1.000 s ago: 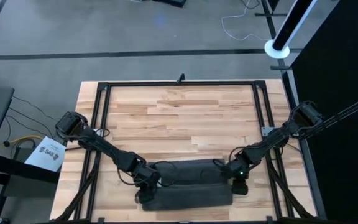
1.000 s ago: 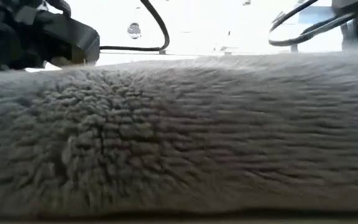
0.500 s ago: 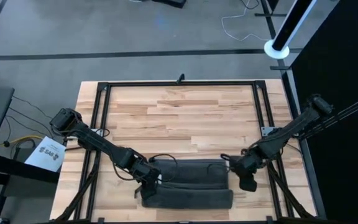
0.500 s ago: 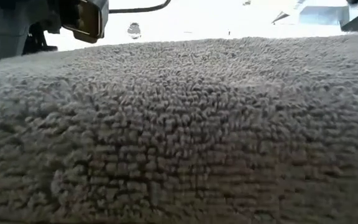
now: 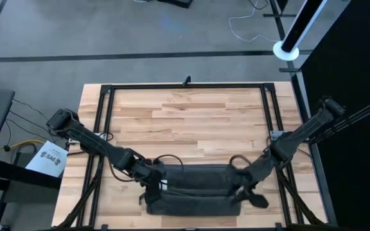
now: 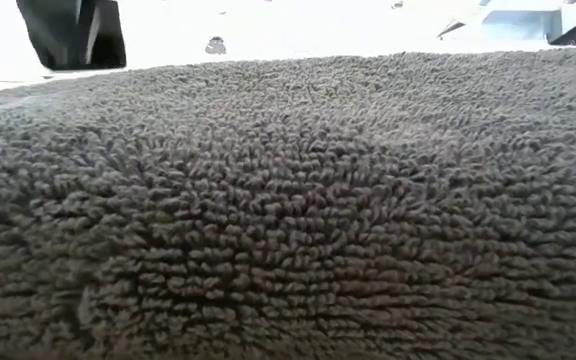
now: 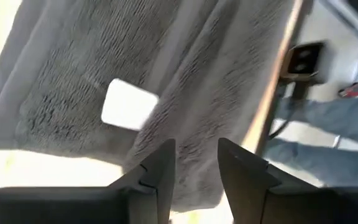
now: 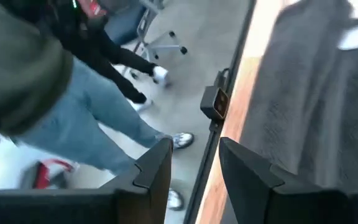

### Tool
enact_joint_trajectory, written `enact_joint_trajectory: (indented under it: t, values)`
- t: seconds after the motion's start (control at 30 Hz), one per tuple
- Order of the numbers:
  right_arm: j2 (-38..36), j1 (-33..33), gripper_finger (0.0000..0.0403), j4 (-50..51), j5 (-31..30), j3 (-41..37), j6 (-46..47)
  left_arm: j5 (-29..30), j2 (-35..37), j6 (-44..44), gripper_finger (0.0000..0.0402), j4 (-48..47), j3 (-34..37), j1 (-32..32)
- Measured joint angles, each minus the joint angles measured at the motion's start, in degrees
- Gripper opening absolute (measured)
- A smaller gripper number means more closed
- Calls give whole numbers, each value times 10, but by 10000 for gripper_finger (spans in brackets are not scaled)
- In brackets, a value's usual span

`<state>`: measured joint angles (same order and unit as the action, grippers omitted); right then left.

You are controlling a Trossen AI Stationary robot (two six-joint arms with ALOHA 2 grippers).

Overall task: Roll towel
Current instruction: Roll the gray towel

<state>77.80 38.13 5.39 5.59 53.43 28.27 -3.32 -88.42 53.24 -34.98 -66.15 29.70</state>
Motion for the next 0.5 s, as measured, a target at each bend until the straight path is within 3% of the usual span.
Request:
enact_joint_trajectory:
  t: [0.1, 0.23, 0.37, 0.5]
  values:
    - [68, 30, 123, -12, -23, 39, -61, -1, 1, -11, 93, 44, -25, 19]
    - [174, 62, 123, -9, -84, 108, -117, -3, -4, -45, 85, 197, -29, 39]
    - [260, 73, 123, -8, -164, 180, -119, -5, -32, -87, 77, 287, -29, 44]
    - [317, 74, 123, 28, -193, 250, -100, -28, -75, -135, 71, 313, -29, 34]
